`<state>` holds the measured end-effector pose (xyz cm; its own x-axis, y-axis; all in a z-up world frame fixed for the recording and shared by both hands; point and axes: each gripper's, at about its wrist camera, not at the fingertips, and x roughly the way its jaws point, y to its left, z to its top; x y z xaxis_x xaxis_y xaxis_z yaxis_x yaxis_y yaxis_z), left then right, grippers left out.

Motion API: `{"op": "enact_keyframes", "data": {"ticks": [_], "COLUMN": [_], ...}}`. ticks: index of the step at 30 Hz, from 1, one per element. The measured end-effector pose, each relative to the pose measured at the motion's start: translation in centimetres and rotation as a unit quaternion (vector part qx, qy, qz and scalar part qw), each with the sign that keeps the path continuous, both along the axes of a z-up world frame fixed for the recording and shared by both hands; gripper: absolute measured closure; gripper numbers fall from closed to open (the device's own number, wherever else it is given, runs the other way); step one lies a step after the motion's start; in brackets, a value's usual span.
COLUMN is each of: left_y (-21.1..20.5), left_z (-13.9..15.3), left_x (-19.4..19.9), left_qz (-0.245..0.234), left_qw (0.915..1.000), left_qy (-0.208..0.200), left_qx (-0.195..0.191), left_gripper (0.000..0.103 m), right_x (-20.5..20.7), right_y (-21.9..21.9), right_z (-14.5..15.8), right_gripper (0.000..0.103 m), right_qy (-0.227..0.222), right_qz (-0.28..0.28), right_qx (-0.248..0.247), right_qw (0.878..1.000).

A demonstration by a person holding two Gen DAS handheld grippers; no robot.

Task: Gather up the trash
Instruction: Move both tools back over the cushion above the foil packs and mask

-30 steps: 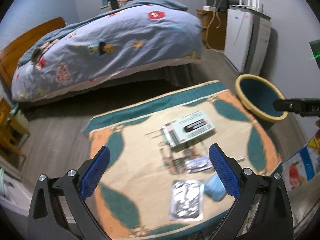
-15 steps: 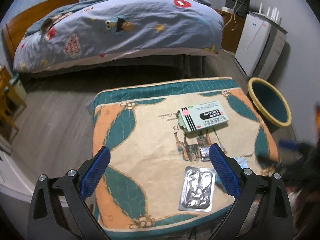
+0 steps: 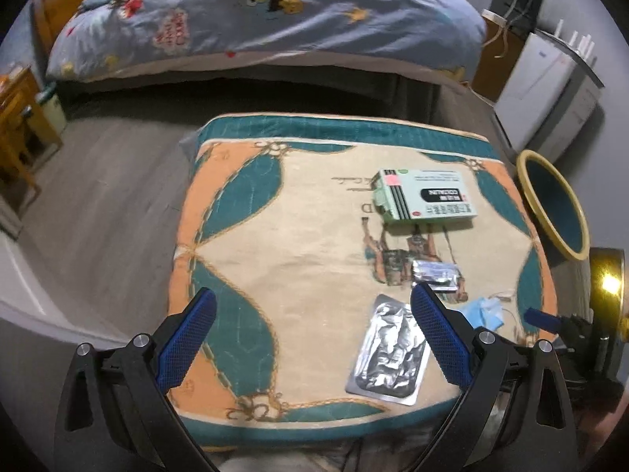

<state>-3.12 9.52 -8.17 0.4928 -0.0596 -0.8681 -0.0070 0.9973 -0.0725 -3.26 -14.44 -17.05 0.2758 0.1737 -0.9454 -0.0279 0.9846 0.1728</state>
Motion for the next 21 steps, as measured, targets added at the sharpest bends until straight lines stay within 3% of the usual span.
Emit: {"op": "enact_keyframes", "data": {"ticks": [4,7,9,11,13,17,21], "left_y": [-0.7,-1.3,-1.4,-1.5,-1.8,-2.8,-4.6], "left_z": [-0.5,-0.7,-0.7,-0.9,-1.1,-1.8,-3.0], "left_x": [0.2,0.2,0.3,0.3,0.2,0.1,0.1], "left_qz": [-0.015,-0.026,-0.028,-0.030,-0.037,-0.065,-0.100], "left_qw": [0.9998,0.9995,0.9994,0.9993,0.9990,0.9972,0.9936], "left_qy": [0.009,0.008,0.009,0.012,0.017,0.029,0.046], "left_qx": [0.008,0.019,0.020,0.018,0.021,0.020,0.027], "left_gripper": [0.005,0.005,0.005,0.005,0.005,0.005,0.005], "right_x": [0.3,0.4,0.4,0.5,0.5,0.8,1.9], "right_y": [-0.3,-0.2,0.1,0.4,0.4,-0.6,-1.9], "right_z": [-0.6,-0.7,-0.7,-0.9,-0.6,1.3,5.2], "right_gripper": [0.007,0.015,0.032,0.070,0.086,0.093,0.093], "right_qy": [0.014,0.016,0.016,0.022,0.022,0.012,-0.009], "right_qz": [-0.009,-0.009,-0.004,0.001,0.001,-0.014,0.008], "right_qx": [0.007,0.025,0.034,0.042,0.050,0.059,0.026], "right_qw": [1.000,1.000,0.999,0.999,0.999,0.998,1.000]}}
